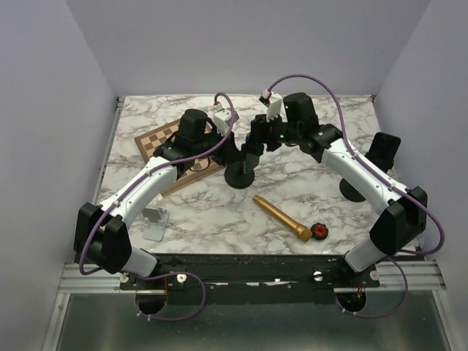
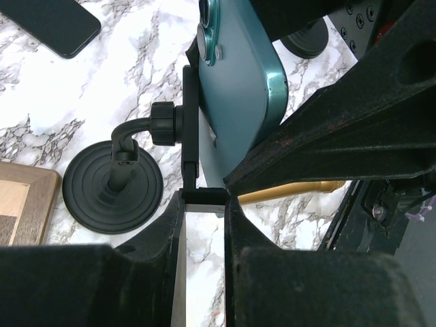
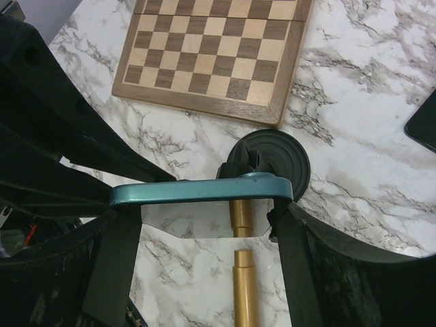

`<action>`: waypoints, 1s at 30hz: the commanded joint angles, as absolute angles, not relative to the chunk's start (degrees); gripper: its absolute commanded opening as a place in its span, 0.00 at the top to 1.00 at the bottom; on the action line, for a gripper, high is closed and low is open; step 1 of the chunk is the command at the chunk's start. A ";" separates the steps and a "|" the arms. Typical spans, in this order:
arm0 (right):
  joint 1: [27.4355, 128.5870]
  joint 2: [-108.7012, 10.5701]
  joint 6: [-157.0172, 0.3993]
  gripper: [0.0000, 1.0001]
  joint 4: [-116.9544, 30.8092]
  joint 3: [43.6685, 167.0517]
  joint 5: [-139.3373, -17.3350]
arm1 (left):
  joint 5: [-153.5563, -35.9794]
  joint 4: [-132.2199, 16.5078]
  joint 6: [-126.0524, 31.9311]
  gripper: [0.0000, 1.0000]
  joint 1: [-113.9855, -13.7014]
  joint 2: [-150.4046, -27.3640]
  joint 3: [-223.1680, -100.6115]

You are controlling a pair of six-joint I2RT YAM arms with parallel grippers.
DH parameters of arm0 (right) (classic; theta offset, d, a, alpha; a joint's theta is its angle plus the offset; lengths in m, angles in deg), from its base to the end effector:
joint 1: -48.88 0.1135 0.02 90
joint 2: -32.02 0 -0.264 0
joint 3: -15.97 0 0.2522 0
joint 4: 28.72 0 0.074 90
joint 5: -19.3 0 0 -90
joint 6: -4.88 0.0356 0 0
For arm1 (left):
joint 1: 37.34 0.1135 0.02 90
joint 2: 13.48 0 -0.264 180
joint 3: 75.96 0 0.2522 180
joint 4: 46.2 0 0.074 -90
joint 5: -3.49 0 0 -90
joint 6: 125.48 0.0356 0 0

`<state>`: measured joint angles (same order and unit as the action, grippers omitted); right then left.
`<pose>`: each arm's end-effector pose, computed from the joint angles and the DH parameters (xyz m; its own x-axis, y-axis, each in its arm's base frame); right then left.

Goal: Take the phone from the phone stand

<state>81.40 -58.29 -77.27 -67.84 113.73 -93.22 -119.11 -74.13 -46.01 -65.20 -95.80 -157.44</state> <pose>0.2983 0.2064 0.3541 -0.5439 -0.1972 -0.8156 -0.7038 0.6366 0.3154 0.2811 -0.1703 0.3214 -0.5666 0.1253 -0.8144 0.7198 0.5564 -0.4151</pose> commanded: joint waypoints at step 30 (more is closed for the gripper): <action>84.12 -40.01 -68.53 0.99 -71.21 105.63 -86.21 | -113.55 -75.15 -45.32 0.77 -64.92 -95.23 -161.06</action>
<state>84.33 -45.28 -72.46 -72.13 108.64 -98.92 -116.26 -74.09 -45.22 -65.16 -96.65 -158.52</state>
